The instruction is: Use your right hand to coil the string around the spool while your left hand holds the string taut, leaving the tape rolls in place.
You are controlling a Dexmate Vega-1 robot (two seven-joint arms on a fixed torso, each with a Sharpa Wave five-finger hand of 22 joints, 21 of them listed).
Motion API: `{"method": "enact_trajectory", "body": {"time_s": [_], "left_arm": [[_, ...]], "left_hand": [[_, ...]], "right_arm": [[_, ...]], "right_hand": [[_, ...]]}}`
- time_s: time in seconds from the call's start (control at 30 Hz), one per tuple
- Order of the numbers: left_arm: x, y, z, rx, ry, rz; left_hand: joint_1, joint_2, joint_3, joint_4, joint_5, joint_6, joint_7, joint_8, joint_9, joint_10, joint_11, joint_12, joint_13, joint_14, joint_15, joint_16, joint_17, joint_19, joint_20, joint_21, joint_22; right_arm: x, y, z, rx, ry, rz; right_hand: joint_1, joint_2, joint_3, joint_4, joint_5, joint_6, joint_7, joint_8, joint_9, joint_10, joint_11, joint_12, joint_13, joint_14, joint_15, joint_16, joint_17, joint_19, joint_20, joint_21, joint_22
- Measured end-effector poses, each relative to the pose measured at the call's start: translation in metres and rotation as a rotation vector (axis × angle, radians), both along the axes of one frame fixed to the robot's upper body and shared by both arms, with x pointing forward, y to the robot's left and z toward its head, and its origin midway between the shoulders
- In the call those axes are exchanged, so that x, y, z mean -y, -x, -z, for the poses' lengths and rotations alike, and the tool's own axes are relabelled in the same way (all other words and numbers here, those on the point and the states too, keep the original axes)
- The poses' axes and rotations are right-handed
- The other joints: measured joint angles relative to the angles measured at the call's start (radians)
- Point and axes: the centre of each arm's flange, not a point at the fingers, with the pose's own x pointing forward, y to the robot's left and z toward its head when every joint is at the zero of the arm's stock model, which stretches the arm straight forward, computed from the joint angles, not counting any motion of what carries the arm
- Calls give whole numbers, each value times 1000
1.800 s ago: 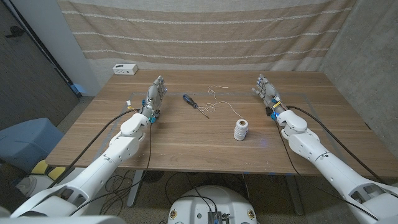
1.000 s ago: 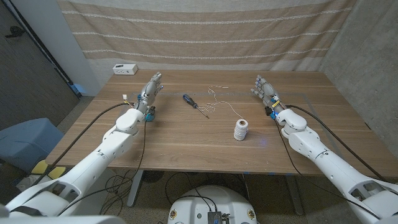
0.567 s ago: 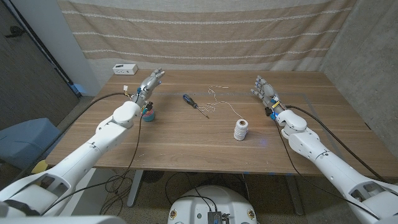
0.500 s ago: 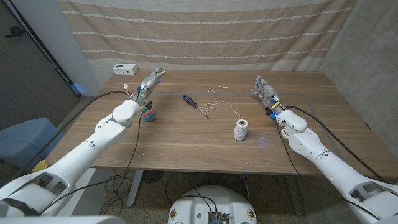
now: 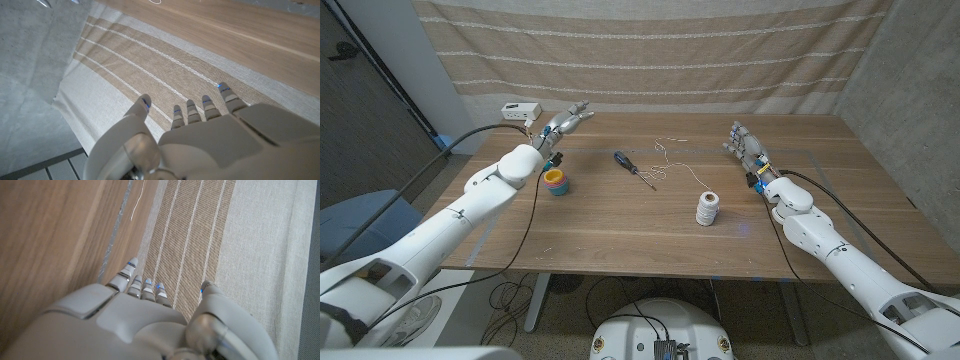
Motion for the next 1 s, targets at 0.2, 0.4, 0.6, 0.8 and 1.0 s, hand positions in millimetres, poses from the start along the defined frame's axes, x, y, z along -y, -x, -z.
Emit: {"method": "enact_trajectory", "body": {"time_s": [0.2, 0.4, 0.6, 0.8, 1.0], "left_arm": [[5, 1, -10, -1, -98, -24], [17, 6, -38, 23, -221, -42], [26, 6, -49, 16, -321, -68], [37, 8, -61, 14, -410, -88], [45, 7, -68, -6, -502, -114]], "left_hand": [[12, -2, 1, -10, 0, 5, -2, 0, 0, 0, 0, 0, 0, 4, -4, -7, 0, 0, 0, 0, 0], [13, -1, 0, -16, 0, 16, -5, 0, 0, 5, -5, 0, 0, 7, -7, -7, 0, 0, 0, 0, 0], [24, -6, 3, -27, 0, 25, -3, 0, 0, 8, -8, 0, 0, 7, -7, -7, 0, 4, -4, 0, 0], [33, -4, 3, -35, 0, 29, -7, 0, 0, 8, -8, -4, 0, 12, -13, -7, 0, 7, -7, 0, 0], [38, -8, 4, -43, 0, 37, -5, 0, 0, 14, -14, -4, 0, 12, -13, -7, 0, 7, -7, 0, 0]], "right_arm": [[0, 0, 0, 3, -1, -1], [0, 1, -1, 14, -1, -1], [0, 1, -2, 21, -2, -1], [-1, 1, -2, 25, -3, 0], [0, 2, -1, 25, -6, 3]], "right_hand": [[0, 0, 0, 0, 0, 4, -4, 0, 0, 0, 0, 0, 0, 0, 0, 0, 5, 0, 0, 0, 0], [0, 0, 0, 0, 0, 4, -4, 0, 0, 5, 6, 0, 0, 0, 0, 0, 5, 0, 0, 0, 0], [0, 0, 0, 0, 0, 4, -4, 0, 0, 5, 6, 0, 0, 0, 0, 0, 5, 0, 0, 0, 0], [0, 0, 0, 0, 0, 4, -4, 0, 0, 5, 5, 0, 0, 0, 0, 0, 5, 4, 4, 0, 0], [0, 0, 4, -4, -7, 4, -4, 0, 0, 5, 5, 0, 0, 6, 5, 0, 5, 4, 4, 0, 0]]}}
